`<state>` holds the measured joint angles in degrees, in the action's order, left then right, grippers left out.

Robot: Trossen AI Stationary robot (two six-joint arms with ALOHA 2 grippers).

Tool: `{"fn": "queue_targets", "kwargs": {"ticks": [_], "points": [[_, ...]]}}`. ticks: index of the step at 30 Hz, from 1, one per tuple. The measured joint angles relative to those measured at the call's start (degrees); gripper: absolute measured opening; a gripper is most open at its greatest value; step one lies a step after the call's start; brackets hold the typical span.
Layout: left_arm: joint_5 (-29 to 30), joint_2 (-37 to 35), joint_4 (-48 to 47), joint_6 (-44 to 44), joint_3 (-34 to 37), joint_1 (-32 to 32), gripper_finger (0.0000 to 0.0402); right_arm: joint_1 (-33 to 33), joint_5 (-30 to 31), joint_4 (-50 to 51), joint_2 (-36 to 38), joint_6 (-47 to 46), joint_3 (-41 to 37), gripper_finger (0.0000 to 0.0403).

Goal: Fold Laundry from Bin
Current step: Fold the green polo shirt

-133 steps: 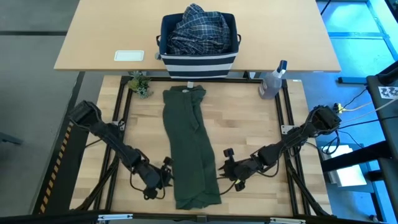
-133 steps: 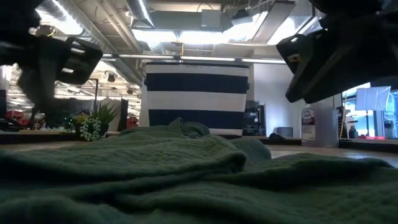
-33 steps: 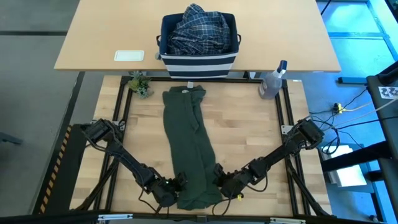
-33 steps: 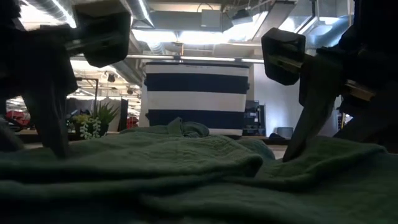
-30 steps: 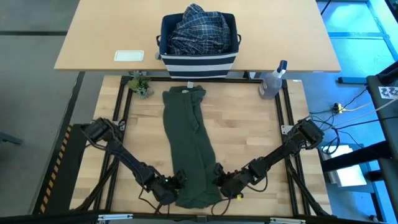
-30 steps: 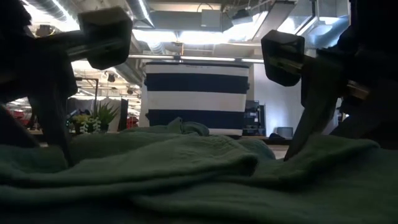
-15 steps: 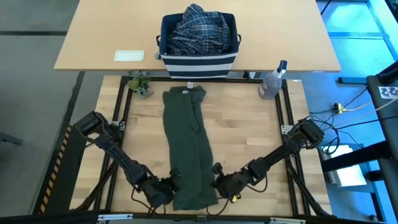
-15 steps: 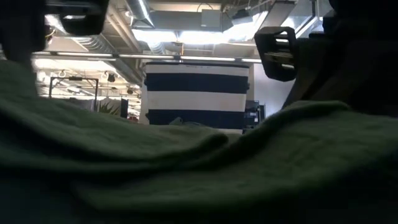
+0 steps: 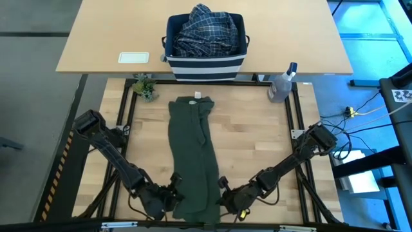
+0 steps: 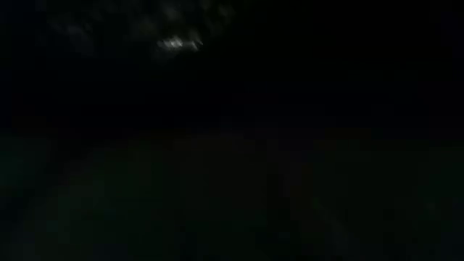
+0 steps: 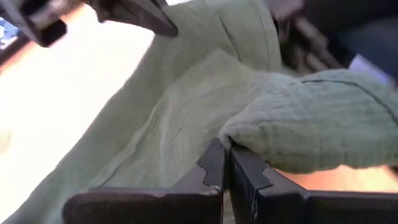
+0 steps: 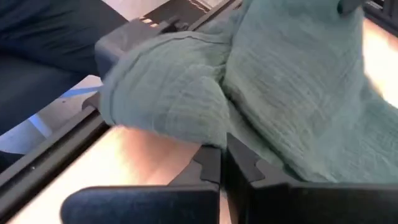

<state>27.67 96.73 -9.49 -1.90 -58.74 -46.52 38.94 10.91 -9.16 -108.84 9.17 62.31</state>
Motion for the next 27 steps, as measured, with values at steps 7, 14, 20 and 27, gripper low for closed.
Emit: {"fn": "queue_targets", "kwargs": {"ticks": [7,14,20,27], "points": [[-3.2,-3.0,0.5,-3.5,0.0,-0.4,0.0,-0.5,2.0,11.3,1.7,0.4,3.4,0.0],[-2.9,-3.5,1.0,-5.6,0.0,-1.4,0.0,-1.7,4.9,12.0,8.0,0.5,1.9,0.0],[-2.0,-3.8,4.1,-6.7,0.0,-1.6,0.0,-2.3,3.0,8.0,9.1,0.4,1.7,0.0],[-3.8,-3.9,6.1,-11.5,0.0,-3.7,0.0,0.1,-1.0,7.6,9.1,-7.8,1.7,0.0]]}}
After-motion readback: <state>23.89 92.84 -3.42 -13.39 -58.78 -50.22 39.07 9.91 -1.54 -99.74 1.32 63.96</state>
